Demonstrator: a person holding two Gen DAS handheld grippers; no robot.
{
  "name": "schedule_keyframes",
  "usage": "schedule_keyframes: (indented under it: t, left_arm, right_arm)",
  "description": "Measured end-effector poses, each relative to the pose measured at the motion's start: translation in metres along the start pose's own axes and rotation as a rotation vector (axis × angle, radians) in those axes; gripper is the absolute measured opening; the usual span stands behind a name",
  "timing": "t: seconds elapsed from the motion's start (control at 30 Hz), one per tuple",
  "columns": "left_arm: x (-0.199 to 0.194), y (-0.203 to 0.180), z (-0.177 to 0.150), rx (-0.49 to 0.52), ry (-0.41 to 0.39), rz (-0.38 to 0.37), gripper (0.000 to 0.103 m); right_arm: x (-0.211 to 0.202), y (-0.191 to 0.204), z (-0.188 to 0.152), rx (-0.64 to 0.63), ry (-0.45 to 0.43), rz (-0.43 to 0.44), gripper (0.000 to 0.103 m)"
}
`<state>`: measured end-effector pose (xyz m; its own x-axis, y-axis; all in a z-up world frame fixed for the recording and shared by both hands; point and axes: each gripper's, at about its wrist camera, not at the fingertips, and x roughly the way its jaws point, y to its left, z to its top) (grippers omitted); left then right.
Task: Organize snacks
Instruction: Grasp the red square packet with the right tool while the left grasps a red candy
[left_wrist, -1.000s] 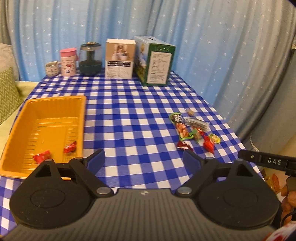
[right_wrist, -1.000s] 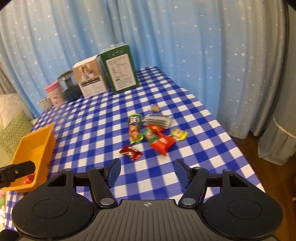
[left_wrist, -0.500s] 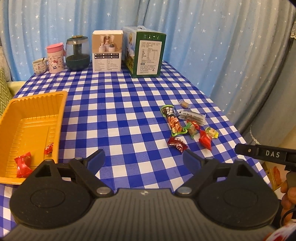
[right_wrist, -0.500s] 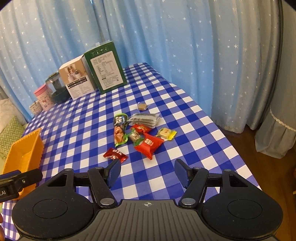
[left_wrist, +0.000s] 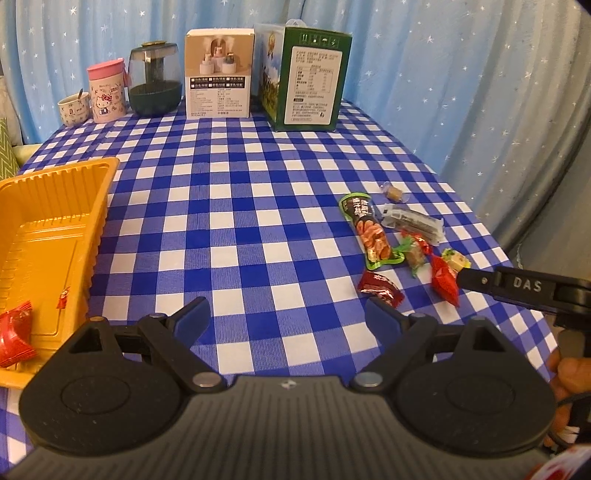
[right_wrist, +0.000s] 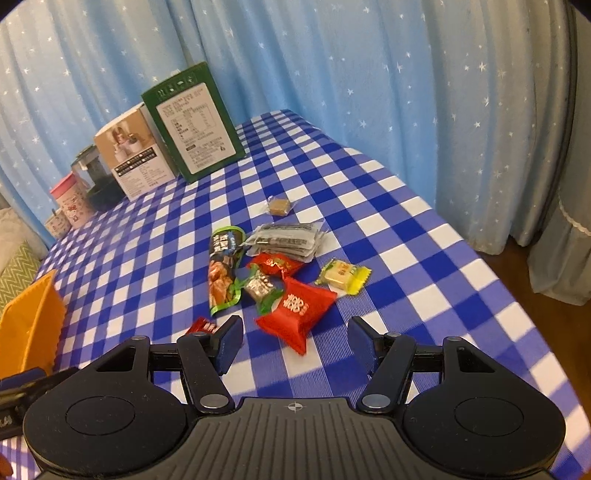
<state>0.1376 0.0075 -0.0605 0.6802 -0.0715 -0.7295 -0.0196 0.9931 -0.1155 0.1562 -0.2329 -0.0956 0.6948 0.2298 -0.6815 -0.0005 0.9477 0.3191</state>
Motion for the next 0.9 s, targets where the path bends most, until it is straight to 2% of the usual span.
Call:
schedule_keyframes:
  t: [0.1, 0.17, 0.33, 0.47, 0.77, 0.8, 0.9]
  left_arm:
    - [0.009, 0.001, 0.001, -0.006, 0.006, 0.002, 0.089]
    - [0.014, 0.001, 0.002, -0.005, 0.01, -0.001, 0.089]
    - [0.028, -0.001, 0.001, -0.009, 0.033, -0.003, 0.084]
    - [0.035, -0.006, 0.0, -0.008, 0.044, -0.017, 0.084]
    - [0.057, -0.032, 0.003, 0.051, 0.035, -0.113, 0.084]
    - [0.061, -0.036, 0.003, 0.06, 0.037, -0.128, 0.081]
    - [0.074, -0.047, 0.002, 0.057, 0.062, -0.173, 0.062]
  right_arm:
    - [0.017, -0.001, 0.003, 0.016, 0.005, 0.006, 0.058]
    - [0.027, -0.002, 0.005, 0.026, 0.01, 0.006, 0.051]
    - [0.047, -0.004, 0.008, 0.037, 0.028, -0.01, 0.046]
    - [0.051, -0.003, 0.007, 0.018, 0.033, -0.015, 0.032]
    - [0.036, -0.014, 0.006, -0.01, 0.015, -0.028, 0.029]
    - [0.033, -0.016, 0.006, -0.006, 0.012, -0.03, 0.029]
    - [0.026, -0.022, 0.003, 0.0, -0.005, -0.049, 0.029]
